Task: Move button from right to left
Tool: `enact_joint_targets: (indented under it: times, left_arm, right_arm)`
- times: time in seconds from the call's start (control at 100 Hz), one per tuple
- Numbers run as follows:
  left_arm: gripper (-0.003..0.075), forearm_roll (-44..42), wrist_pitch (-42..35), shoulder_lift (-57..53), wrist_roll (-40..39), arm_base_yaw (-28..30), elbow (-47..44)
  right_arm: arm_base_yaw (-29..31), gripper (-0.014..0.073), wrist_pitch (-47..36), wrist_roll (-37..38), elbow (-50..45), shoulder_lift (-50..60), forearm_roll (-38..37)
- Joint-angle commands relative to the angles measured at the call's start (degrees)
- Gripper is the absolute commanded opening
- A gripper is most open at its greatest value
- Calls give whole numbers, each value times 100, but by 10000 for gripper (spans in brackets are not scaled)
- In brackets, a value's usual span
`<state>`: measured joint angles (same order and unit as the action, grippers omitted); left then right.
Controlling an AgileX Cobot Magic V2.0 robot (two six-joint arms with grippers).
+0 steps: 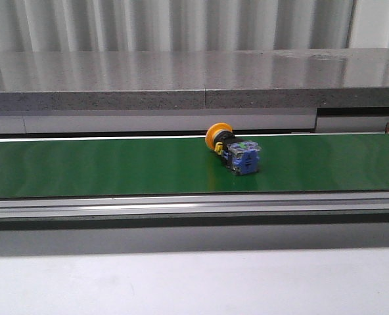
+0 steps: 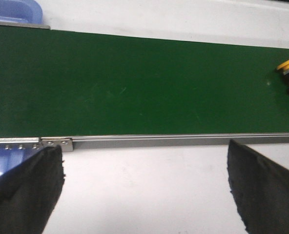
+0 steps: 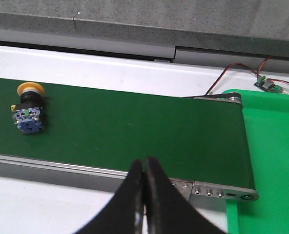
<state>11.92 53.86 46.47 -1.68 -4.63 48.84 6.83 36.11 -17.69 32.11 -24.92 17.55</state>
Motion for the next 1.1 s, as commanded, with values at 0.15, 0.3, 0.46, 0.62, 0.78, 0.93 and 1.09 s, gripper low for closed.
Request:
enact_joint_targets:
  times: [0.15, 0.3, 0.46, 0.62, 0.78, 0.93, 1.09]
  left_arm:
    - [638, 355, -848, 612, -13, -843, 552]
    - [638, 332, -1382, 1250, -203, -1600, 837]
    - [638, 320, -1779, 2088, -279, -2303, 1166]
    - [638, 192, -1848, 2938, -362, -2819, 1612]
    - [638, 155, -1905, 3624, -372, -3168, 2109]
    - [638, 56, -1927, 4102, -569, -3345, 2502]
    - [638, -309, -1940, 4418, -930, -3391, 2644]
  right_arm:
    - [-10, -68, -381, -52, 137, -16, 48]
    - [-10, -68, -381, -52, 137, -16, 48]
    - [-10, -68, -381, -52, 137, -16, 48]
    - [-10, -68, -381, -52, 137, -16, 48]
    - [-10, -68, -381, -52, 137, -16, 48]
    - [-10, -68, -381, -52, 137, -16, 48]
    - [-10, -68, -381, -52, 137, -16, 48]
